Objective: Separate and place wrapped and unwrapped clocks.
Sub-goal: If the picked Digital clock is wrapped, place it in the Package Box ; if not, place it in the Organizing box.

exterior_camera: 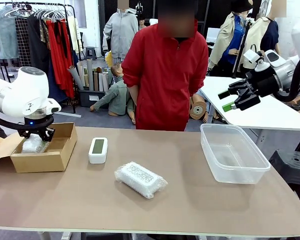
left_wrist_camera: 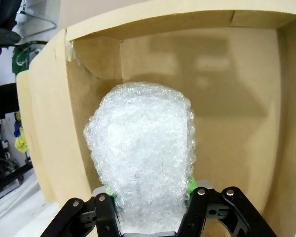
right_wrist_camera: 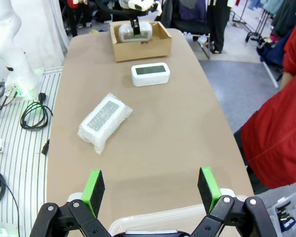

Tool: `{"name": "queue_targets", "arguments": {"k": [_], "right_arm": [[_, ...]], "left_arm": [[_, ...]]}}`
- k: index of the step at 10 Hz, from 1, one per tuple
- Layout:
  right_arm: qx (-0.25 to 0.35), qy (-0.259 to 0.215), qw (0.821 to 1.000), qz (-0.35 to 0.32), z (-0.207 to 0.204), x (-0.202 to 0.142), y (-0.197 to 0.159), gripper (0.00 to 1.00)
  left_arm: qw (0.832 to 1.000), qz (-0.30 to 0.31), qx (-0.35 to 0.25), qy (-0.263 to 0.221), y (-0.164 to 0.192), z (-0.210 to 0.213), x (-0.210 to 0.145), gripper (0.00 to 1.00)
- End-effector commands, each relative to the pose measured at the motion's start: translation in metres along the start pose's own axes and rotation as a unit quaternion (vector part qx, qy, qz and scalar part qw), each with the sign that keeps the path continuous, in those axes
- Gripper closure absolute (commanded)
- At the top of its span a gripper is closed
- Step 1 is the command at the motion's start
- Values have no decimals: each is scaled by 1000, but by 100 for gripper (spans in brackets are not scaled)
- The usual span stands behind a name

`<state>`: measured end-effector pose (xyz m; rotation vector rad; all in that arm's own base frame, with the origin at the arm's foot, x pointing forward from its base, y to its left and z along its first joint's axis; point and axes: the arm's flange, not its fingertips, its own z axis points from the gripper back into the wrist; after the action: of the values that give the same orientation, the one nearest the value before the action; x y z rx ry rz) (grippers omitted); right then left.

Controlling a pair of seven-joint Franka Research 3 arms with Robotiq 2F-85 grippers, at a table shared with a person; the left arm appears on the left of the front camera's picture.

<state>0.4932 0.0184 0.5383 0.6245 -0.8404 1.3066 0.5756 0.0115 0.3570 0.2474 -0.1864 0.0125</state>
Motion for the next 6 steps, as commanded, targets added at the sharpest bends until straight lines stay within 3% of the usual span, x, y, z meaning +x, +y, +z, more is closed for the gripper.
{"name": "queue_targets", "arguments": {"k": [1,4,6], "right_arm": [[0,0,1000,1,0,1,1,0],[0,0,1000,1,0,1,1,0],[0,0,1000,1,0,1,1,0]], "left_arm": [[1000,-7,-6,-10,5,0,-3,60],[1000,-9,-9,-15,4,5,-4,2],[1000,-6,-7,-13,6,6,-3,0]]}}
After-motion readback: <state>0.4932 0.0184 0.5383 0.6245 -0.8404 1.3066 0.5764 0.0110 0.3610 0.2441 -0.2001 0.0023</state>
